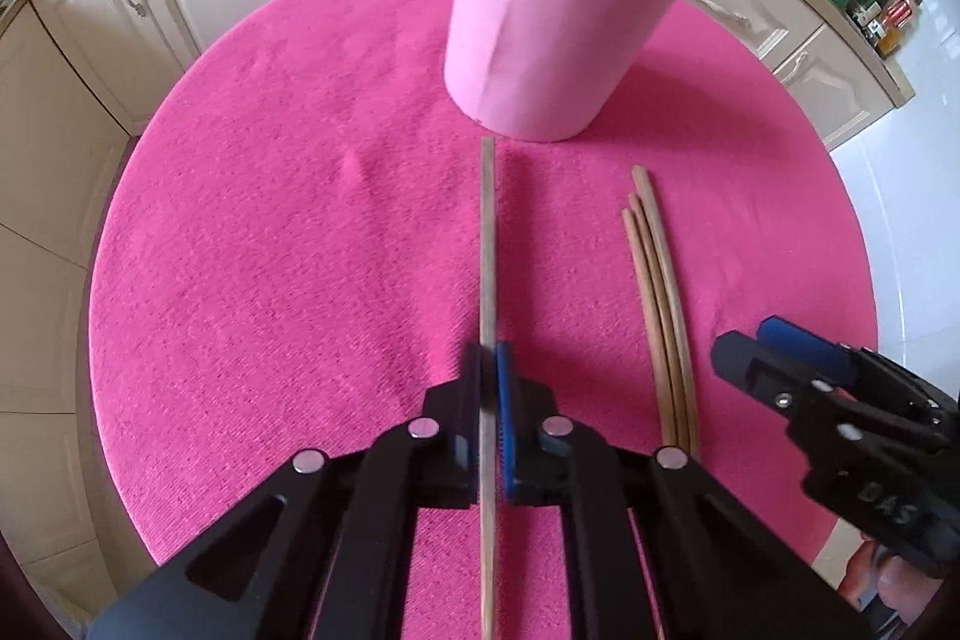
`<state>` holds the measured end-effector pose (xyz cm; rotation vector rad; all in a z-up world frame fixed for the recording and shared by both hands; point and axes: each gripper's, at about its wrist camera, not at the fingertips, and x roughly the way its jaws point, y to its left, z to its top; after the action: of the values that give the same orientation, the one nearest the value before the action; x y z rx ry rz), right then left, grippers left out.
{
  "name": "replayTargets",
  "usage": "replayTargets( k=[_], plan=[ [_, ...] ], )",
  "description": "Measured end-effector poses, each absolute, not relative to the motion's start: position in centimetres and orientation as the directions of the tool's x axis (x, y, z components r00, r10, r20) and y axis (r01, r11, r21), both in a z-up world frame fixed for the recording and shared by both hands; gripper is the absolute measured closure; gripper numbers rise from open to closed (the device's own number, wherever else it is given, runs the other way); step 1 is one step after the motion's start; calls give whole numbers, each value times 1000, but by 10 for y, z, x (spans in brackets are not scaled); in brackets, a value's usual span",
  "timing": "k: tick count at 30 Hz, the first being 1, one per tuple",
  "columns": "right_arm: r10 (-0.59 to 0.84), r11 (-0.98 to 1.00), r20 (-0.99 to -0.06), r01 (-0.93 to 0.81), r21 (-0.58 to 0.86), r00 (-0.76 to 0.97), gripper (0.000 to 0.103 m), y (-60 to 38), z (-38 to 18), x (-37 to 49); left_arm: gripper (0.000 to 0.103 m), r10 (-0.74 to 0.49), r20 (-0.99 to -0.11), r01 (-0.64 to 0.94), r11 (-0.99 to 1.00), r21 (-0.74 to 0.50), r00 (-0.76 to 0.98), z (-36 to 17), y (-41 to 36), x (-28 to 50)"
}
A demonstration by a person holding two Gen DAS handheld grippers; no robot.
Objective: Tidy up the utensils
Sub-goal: 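Close the left gripper on a chopstick while the right gripper grasps another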
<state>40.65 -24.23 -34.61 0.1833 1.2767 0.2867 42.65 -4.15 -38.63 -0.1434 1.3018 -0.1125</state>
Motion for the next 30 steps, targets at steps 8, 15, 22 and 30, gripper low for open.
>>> replayTargets(
  k=[8, 15, 22, 30],
  plan=[
    [281, 955, -936, -155, 251, 213, 76, -223, -352, 408, 97, -181, -939, -1, 982, -190, 291, -377, -31, 411],
    [207, 963, -963, -209, 170, 173, 77, -206, -351, 410, 97, -201, -928, 24, 979, -204, 314, -370, -39, 410],
    [176, 972, -972, -186, 146, 154, 77, -197, -349, 420, 97, -198, -926, 32, 980, -198, 321, -364, -39, 404],
    [95, 972, -981, -230, 54, 168, 88, -193, -353, 430, 97, -192, -926, 37, 981, -191, 324, -366, -40, 404]
  ],
)
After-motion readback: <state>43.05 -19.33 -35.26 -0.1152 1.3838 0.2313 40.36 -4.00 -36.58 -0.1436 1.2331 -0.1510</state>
